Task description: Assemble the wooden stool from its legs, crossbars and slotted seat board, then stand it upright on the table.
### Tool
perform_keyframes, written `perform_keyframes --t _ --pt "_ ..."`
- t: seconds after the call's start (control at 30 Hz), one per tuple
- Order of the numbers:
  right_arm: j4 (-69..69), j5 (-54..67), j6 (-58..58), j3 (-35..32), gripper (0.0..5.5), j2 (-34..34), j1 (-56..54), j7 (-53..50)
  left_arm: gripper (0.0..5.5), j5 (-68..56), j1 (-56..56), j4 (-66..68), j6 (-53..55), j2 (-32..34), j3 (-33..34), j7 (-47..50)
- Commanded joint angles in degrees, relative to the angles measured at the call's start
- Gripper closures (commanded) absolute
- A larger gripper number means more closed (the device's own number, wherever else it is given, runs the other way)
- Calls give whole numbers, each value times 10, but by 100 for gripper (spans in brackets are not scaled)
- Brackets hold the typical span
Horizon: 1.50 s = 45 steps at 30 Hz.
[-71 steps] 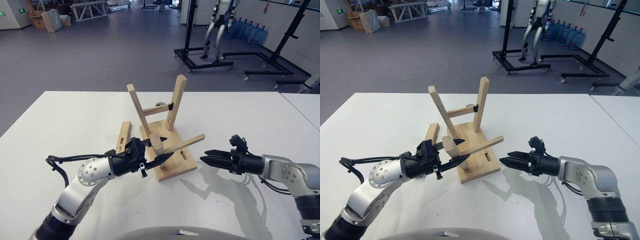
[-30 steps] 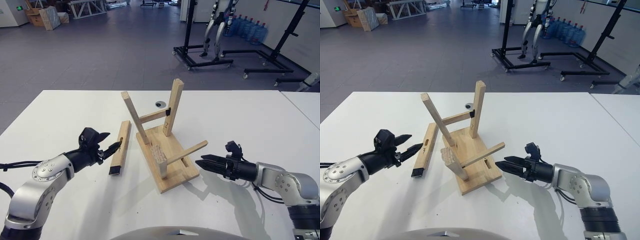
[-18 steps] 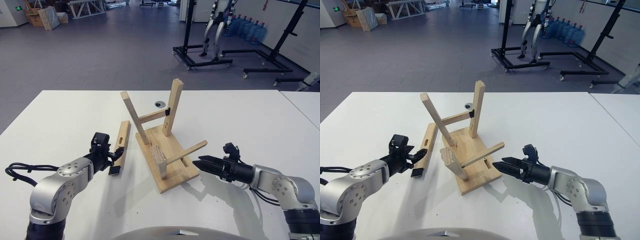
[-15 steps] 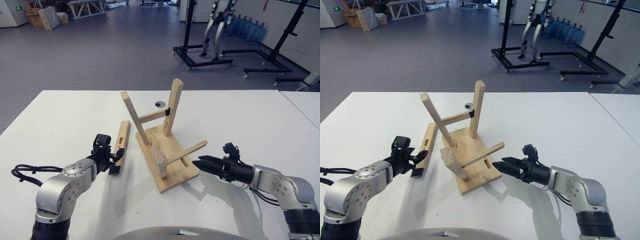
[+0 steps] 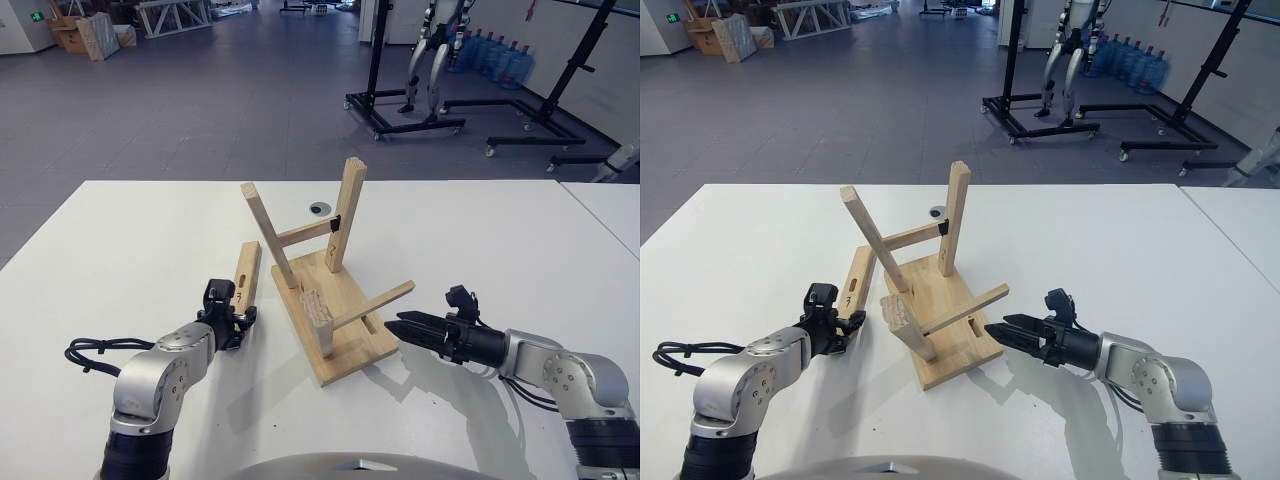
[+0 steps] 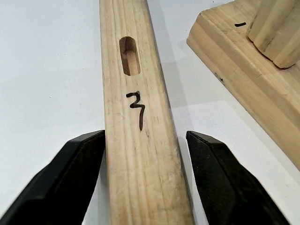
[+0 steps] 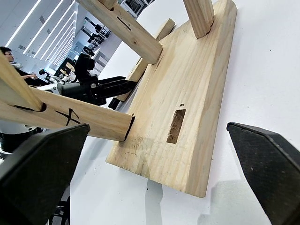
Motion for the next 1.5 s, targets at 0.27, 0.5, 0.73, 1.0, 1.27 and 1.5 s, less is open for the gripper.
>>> perform_keyframes --t 0.27,0.5,0.73,1.0,1.27,1.5 --pt "-4 -1 3 3 10 8 -3 -11 344 37 14 0 -4 6 -13 -13" --pt "-1 -3 2 1 10 6 0 -8 344 38 -3 -10 -37 9 51 -30" --pt "52 -17 -24 -39 10 -22 -15 1 344 -76 -176 33 -98 134 312 -135" --pt "186 81 14 -197 10 -83 -228 -14 344 -458 -429 15 -25 143 372 -153" --pt "75 372 129 -196 10 31 -398 -221 344 -781 -346 12 -69 94 247 7" --pt "28 518 95 -144 10 47 -402 -355 344 -822 -203 -40 -96 130 163 11"
